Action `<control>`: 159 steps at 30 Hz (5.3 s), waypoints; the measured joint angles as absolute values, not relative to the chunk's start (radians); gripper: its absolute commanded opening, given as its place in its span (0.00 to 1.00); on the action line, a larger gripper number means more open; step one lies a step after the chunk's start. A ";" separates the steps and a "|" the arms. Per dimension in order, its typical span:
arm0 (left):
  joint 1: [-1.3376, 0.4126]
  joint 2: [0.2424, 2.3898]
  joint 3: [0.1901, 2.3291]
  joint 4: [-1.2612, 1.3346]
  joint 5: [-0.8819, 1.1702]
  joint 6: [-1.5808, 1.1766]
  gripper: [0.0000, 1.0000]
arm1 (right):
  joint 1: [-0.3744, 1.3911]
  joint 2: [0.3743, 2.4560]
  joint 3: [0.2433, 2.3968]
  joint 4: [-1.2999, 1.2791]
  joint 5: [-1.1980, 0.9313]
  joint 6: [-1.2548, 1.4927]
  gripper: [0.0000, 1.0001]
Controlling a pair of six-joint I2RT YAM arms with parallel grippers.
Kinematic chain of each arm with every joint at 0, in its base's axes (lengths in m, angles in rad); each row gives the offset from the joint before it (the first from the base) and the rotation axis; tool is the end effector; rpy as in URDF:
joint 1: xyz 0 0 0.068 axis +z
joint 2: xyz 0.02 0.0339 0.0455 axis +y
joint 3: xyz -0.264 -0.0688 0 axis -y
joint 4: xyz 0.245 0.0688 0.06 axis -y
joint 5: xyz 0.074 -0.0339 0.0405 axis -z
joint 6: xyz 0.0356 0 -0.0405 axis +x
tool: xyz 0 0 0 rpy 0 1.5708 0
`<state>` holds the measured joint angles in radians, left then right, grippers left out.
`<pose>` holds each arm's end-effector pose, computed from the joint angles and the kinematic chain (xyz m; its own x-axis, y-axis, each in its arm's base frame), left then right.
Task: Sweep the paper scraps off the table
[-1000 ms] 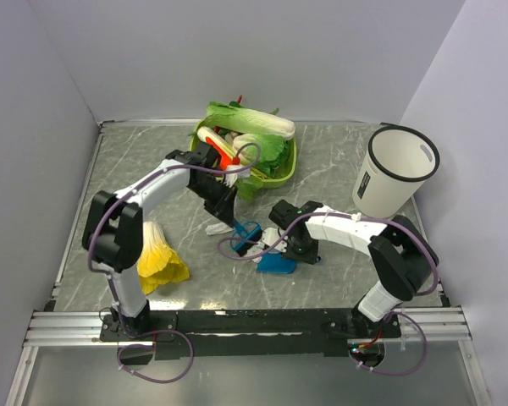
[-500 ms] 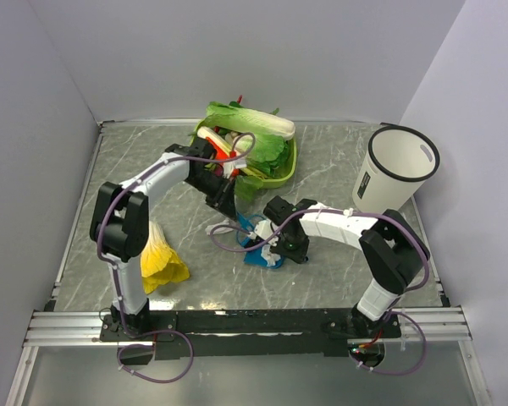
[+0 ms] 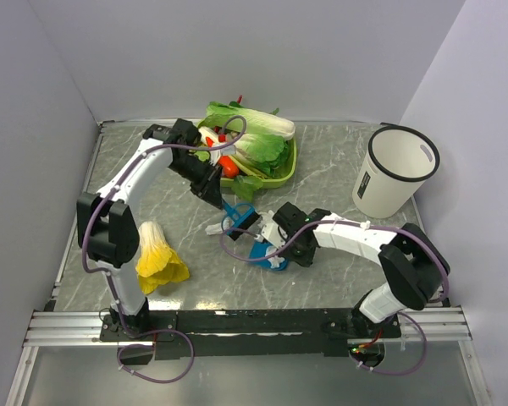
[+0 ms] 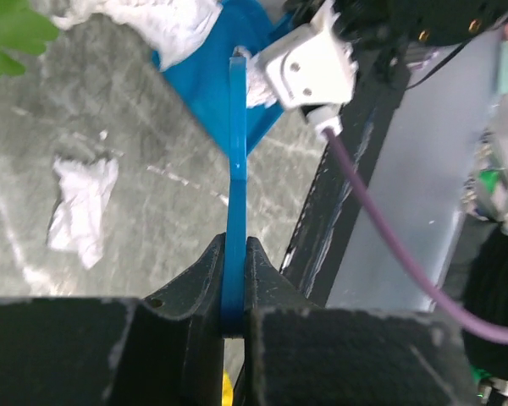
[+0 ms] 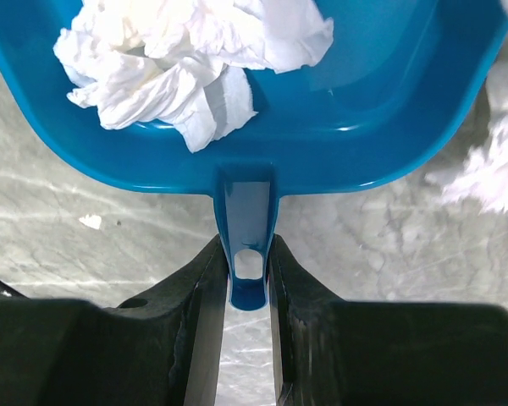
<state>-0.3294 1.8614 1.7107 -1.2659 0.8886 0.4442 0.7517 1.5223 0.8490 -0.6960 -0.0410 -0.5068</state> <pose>0.3333 -0.1431 0.2937 -0.7082 0.5284 -0.4683 0.6878 0.3665 -0.6265 0.1875 0.1773 0.1640 -0.2917 -0.9365 -0.1945 -0.9492 0.3085 -0.0620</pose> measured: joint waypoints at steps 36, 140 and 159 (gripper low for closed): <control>-0.573 1.929 1.740 -0.963 0.339 0.337 0.01 | 0.460 1.382 0.821 -1.130 0.177 -0.661 0.00; -0.484 1.829 1.603 -1.065 0.591 0.191 0.01 | 0.700 1.691 1.028 -0.853 0.041 -0.489 0.00; -0.342 1.746 1.636 -1.129 0.680 0.249 0.01 | 0.699 1.549 0.926 -0.721 0.070 -0.469 0.00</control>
